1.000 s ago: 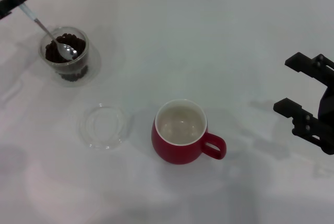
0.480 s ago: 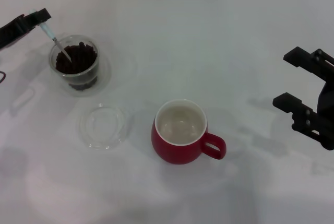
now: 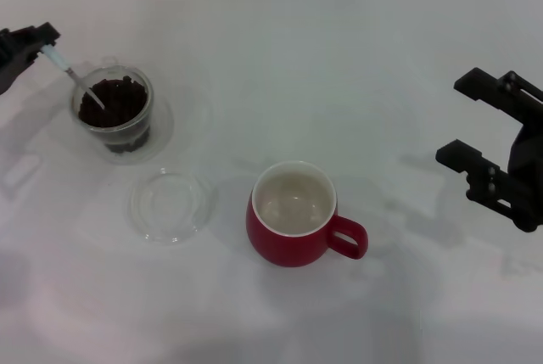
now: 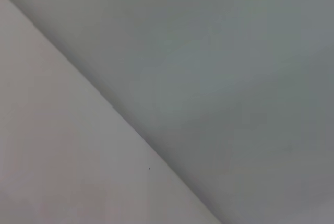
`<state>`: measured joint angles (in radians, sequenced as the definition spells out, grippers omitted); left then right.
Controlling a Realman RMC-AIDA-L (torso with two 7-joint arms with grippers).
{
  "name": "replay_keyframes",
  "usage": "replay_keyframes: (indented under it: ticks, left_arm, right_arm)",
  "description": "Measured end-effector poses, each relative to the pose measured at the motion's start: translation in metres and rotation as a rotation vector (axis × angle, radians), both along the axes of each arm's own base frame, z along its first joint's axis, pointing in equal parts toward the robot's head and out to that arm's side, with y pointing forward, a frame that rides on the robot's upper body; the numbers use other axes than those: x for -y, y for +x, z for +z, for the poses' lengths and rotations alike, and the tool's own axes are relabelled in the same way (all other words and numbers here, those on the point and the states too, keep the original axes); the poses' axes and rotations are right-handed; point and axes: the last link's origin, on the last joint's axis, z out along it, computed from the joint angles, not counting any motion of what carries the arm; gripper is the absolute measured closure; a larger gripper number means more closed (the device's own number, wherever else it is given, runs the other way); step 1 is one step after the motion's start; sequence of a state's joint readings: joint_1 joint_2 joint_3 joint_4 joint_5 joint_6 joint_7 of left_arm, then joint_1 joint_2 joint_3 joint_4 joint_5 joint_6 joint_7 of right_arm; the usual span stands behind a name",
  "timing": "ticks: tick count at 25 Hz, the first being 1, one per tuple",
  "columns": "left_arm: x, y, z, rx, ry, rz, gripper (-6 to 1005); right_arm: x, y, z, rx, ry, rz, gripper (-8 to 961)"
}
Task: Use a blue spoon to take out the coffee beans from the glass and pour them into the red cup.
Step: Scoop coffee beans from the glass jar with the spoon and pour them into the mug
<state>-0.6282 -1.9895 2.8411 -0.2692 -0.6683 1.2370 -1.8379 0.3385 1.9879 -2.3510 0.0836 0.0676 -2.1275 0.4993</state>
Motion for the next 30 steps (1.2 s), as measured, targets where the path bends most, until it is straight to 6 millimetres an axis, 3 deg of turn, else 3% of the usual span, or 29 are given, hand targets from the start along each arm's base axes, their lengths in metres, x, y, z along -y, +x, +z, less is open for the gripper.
replay_keyframes:
  ticks: [11,19,28,30]
  left_arm:
    - [0.011,-0.016,0.023,0.109,0.069,0.067,869]
    - [0.011,-0.008,0.034,0.16,0.077,0.012,870]
    - [0.009,0.005,0.025,0.194,-0.007,-0.016,870]
    - [0.007,0.018,0.017,0.205,-0.051,-0.06,871]
  right_arm:
    - [-0.014,-0.003,-0.005,0.027,-0.012,-0.016,243]
    - [-0.021,-0.007,-0.008,0.03,-0.014,-0.004,243]
    - [-0.028,-0.009,-0.012,0.05,-0.003,-0.011,244]
    - [-0.03,-0.009,-0.013,0.054,-0.001,-0.011,244]
